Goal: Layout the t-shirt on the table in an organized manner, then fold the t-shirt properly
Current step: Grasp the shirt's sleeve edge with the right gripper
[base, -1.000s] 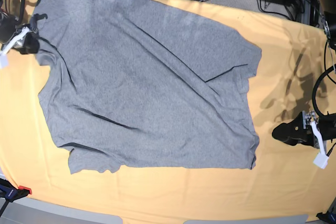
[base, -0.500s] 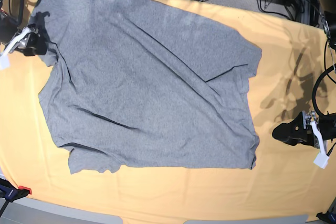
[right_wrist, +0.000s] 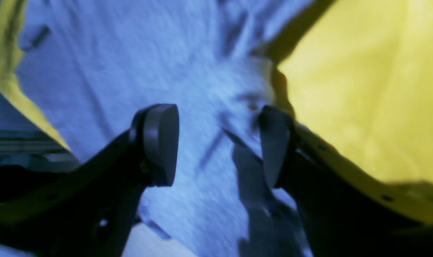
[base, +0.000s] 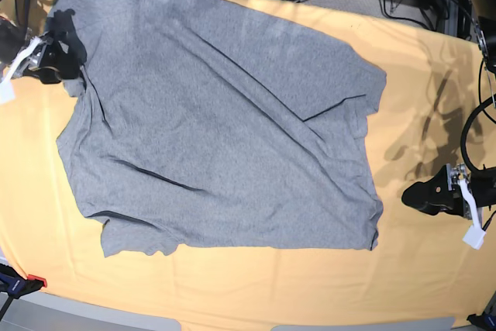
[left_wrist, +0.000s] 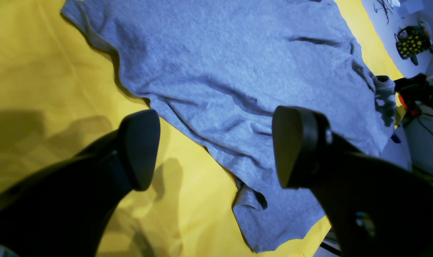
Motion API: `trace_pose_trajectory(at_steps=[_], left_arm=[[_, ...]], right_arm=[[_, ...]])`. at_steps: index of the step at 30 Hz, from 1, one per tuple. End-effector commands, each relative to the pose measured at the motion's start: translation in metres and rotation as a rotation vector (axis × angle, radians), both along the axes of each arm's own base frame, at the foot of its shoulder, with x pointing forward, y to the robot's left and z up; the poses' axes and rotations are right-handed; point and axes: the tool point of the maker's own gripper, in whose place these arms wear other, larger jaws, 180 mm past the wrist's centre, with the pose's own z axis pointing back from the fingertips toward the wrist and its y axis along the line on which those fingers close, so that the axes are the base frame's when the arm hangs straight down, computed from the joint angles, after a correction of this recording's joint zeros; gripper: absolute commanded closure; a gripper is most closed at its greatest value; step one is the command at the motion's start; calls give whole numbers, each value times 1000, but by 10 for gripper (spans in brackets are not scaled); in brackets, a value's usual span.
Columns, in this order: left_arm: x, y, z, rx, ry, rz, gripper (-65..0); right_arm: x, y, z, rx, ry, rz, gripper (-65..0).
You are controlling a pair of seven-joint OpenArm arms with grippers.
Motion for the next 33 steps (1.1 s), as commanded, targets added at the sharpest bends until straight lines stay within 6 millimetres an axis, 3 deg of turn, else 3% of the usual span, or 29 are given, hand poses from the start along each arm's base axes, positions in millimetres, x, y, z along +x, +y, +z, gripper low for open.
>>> trace_pose_trajectory(at_steps=[1,9,14,18,23,27,31,33], left_arm=[[7,6,24,-10,-67,11,-494],[7,6,24,-10,-67,11,-494],[7,6,24,-10,-67,11,-494],[7,6,24,-10,-67,11,-494],[7,6,24,-10,-67,11,-494],[7,6,24,-10,-67,11,-494],[7,6,24,-10,-67,11,-494],[7,6,24,-10,-67,11,-494]], right_arm=[[5,-3,12,-5,-43,7,-377],[6,-14,-3,-99,1,-23,-377],[11,8,-24,-138,47,58,-377],[18,5,-42,-265,61,72,-377],[21,1,-38,-276,43,59,-372],[22,-7,-33,-284,30,32,-330],[29,-19,-18,-299,-14,-7,-329],[31,-20,-9,-269,-46,-26,-293]])
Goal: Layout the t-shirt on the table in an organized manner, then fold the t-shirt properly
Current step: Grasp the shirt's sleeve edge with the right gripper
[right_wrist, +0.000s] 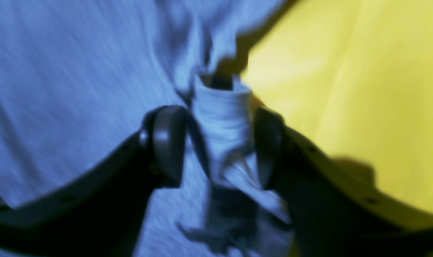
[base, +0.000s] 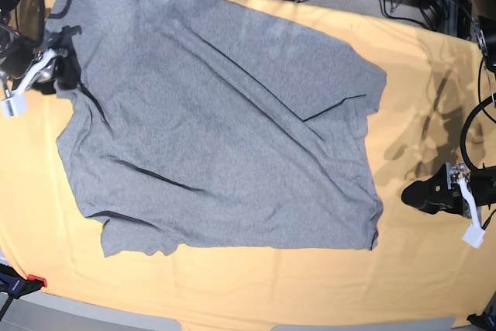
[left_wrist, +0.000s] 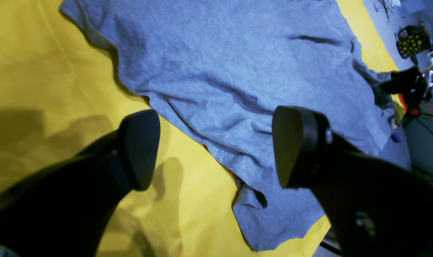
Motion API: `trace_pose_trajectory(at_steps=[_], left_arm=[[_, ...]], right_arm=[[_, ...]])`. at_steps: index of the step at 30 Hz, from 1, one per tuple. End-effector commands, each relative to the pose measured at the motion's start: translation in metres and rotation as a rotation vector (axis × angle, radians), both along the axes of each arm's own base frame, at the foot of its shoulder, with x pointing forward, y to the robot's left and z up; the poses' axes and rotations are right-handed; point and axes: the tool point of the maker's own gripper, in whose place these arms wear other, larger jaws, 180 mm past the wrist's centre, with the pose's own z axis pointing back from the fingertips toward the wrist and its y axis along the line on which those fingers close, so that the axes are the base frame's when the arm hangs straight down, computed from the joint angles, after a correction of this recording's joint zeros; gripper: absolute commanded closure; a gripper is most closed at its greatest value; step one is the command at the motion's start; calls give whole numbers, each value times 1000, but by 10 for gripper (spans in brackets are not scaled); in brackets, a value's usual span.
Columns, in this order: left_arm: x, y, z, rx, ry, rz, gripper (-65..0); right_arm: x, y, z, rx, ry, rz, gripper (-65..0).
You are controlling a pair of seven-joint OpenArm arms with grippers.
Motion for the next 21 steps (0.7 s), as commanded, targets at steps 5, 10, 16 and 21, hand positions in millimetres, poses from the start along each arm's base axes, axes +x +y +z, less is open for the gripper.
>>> trace_pose_trajectory(at_steps=[5,10,16,21], left_arm=[[8,6,26,-10,-71,11,-494],[8,6,26,-10,-71,11,-494],[8,6,25,-10,-71,11,-494],[8,6,26,-10,-71,11,-494]], right_arm=[[2,1,-1,-48,4,27,-108],[3,3,-2,-44,5,34,-108],[2,3,-2,-46,5,34,0],[7,-9,2,-92,-29,0,0]])
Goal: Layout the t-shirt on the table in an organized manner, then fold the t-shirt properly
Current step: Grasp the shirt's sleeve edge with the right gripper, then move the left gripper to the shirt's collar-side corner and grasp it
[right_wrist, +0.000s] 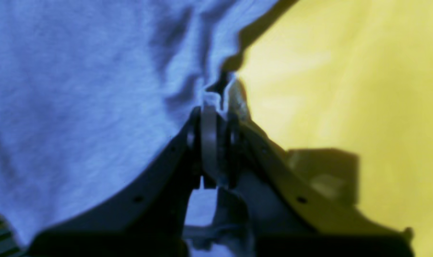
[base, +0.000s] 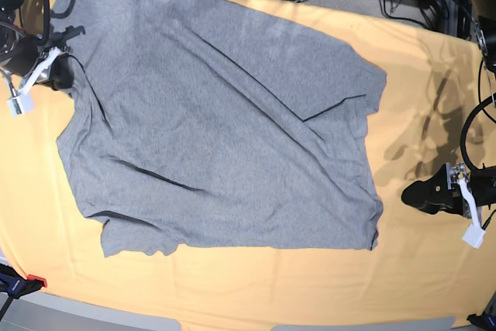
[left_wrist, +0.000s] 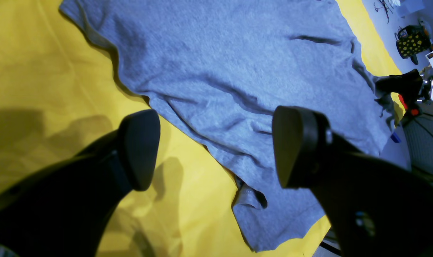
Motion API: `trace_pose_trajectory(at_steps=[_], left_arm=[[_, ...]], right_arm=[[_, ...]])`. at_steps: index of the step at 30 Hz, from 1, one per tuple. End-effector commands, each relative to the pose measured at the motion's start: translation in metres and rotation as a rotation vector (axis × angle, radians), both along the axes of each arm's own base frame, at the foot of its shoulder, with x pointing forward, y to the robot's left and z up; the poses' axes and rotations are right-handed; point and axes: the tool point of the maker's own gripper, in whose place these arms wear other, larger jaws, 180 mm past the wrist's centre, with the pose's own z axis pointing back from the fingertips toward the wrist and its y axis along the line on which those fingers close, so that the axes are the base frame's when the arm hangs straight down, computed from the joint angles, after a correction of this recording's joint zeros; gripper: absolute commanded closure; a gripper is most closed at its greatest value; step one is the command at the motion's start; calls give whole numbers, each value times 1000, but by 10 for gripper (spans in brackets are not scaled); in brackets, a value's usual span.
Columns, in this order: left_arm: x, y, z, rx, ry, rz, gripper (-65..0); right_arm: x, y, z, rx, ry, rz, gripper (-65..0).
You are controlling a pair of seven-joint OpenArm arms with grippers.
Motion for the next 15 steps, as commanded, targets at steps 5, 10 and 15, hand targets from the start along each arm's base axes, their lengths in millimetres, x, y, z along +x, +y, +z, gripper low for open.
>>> trace_pose_trajectory(at_steps=[5,10,15], left_arm=[[8,15,32,-8,-84,35,-494],[13,41,67,-79,-185,137,-494],[12,60,89,-125,-255,200,-494]], right_arm=[[14,-42,17,-138,-81,-137,0],[9,-67,13,-205,-37,-276,0],[11,-89,17,-275,-32,-381,0]])
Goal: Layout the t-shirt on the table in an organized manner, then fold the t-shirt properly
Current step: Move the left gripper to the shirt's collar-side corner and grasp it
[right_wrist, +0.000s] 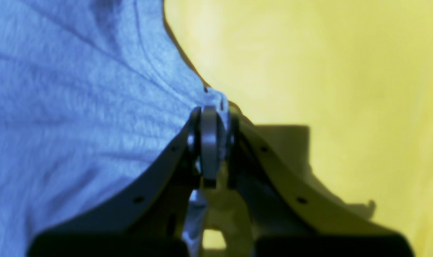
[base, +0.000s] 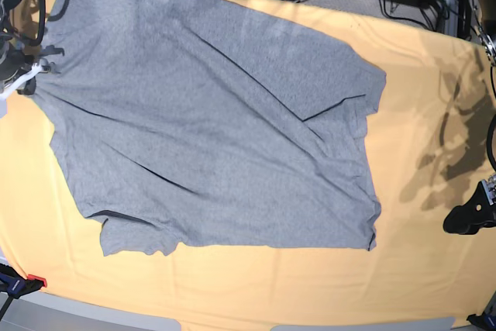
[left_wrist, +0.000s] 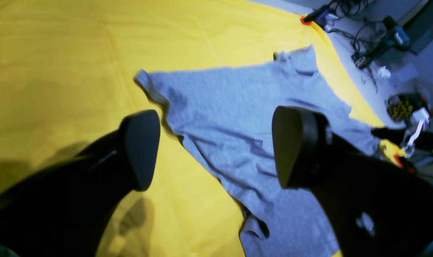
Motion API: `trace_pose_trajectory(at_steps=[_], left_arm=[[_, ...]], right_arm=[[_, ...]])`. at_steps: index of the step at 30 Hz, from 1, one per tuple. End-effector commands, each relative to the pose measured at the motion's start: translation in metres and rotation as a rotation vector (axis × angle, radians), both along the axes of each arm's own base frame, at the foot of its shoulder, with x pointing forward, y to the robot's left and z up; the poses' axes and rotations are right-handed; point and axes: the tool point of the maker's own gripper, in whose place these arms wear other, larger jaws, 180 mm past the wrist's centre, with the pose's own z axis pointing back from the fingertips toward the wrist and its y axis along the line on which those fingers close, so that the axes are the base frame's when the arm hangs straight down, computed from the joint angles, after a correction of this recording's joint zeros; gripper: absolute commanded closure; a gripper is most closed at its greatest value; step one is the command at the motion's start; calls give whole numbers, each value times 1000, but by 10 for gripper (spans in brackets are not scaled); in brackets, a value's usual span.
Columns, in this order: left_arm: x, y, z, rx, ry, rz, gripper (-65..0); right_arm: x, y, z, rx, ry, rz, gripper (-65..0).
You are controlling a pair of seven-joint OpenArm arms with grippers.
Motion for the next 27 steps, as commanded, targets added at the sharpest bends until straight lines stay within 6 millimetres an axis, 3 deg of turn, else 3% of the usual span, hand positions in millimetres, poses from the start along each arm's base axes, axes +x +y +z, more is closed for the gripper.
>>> trace_pose_trajectory(at_steps=[1,5,9,10,14,15,19,22,27], left_arm=[[2,9,26,-9,-73,20,-494],[-10,17,6,-20,-30,47,-494],[-26,19,-29,-21,58,52,-494],[-30,18,-37,-22,78,52,-494],[-47,20,-65,-14,157,55,-494],[-52,21,-72,-12,180,57,-494],[-73,19,-99,-10,267,58,-494],[-85,12,-107,21,286,30,-494],[-109,-15,-110,130,269,-89,-494]], right_arm=[[8,-13,16,-52,-39,-21,0],[2,-30,17,-112,-22,-106,0],[5,-25,17,-113,-20,-58,0],[8,-24,19,-116,-24,-42,-37],[19,-25,30,-132,-55,-30,-314],[22,-26,33,-136,-63,-28,-348],[32,-24,55,-123,-137,2,-352],[34,-26,76,-86,-224,5,-352],[14,-41,94,-43,-259,-31,-352]])
